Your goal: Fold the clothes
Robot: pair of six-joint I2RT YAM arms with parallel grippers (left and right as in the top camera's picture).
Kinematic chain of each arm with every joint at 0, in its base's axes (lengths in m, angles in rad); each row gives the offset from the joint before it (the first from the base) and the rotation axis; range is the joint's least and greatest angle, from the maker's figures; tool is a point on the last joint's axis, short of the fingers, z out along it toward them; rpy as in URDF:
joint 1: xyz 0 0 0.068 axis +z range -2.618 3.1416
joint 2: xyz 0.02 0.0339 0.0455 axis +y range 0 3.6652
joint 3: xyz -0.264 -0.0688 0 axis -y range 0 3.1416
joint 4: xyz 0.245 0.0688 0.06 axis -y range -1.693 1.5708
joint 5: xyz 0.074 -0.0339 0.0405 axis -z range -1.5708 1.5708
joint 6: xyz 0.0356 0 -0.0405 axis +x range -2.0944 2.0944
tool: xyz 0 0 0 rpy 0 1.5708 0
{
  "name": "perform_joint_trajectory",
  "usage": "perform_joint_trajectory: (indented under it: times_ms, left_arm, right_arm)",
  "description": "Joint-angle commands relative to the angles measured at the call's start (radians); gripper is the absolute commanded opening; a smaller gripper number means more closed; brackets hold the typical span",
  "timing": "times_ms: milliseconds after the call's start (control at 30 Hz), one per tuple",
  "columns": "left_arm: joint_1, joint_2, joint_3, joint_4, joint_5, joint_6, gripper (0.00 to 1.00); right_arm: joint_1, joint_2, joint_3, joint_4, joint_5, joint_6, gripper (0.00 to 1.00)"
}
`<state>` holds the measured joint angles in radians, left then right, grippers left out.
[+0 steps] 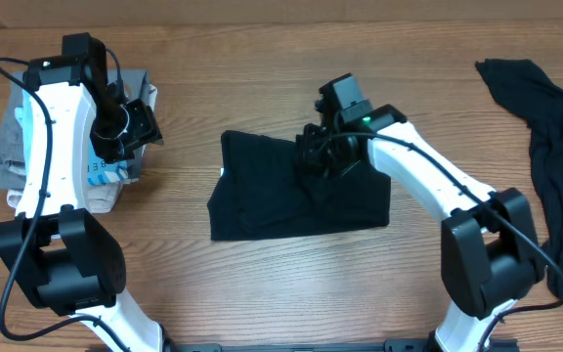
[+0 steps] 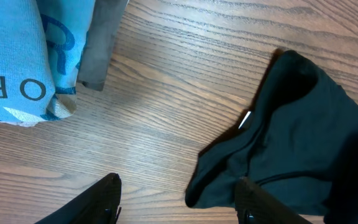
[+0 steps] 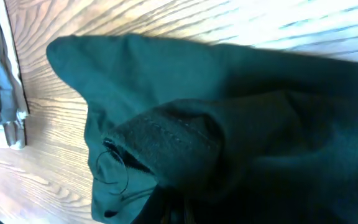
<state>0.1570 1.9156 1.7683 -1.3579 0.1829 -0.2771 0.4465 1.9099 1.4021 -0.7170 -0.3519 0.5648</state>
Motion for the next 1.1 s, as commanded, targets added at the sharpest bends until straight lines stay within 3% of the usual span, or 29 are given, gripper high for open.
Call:
perform_joint_trajectory:
  times_ms: [0, 133, 333, 433, 533, 667, 833, 1067]
  left_arm:
    - [-0.007, -0.001, 0.023, 0.0, -0.007, 0.011, 0.62]
    - [-0.007, 0.0, 0.023, 0.001, -0.007, 0.011, 0.64]
    - [-0.007, 0.0, 0.018, 0.0, -0.007, 0.011, 0.68]
    - [-0.007, 0.0, 0.013, 0.002, -0.007, 0.011, 0.68]
    - [-0.007, 0.0, 0.009, 0.002, -0.007, 0.011, 0.68]
    - [-0.007, 0.001, 0.0, 0.004, -0.007, 0.011, 0.69]
    - [-0.007, 0.002, 0.0, 0.005, -0.007, 0.011, 0.7]
    - [-0.007, 0.002, 0.0, 0.005, -0.007, 0.011, 0.7]
  right_arm:
    - [0.011, 0.021, 0.001, 0.007, -0.006, 0.02, 0.25]
    - [0.006, 0.012, 0.016, 0.024, -0.036, -0.01, 0.49]
    - [-0.063, -0.053, 0.07, -0.08, -0.084, -0.074, 0.59]
    - [-0.087, -0.063, 0.07, -0.182, -0.071, -0.075, 0.48]
    - [-0.105, -0.063, 0.069, -0.346, 0.111, -0.075, 0.35]
    - [-0.148, -0.063, 0.066, -0.475, 0.32, -0.075, 0.34]
    - [-0.23, -0.063, 0.032, -0.492, 0.32, -0.096, 0.31]
    - [-0.294, -0.063, -0.07, -0.379, 0.24, -0.18, 0.31]
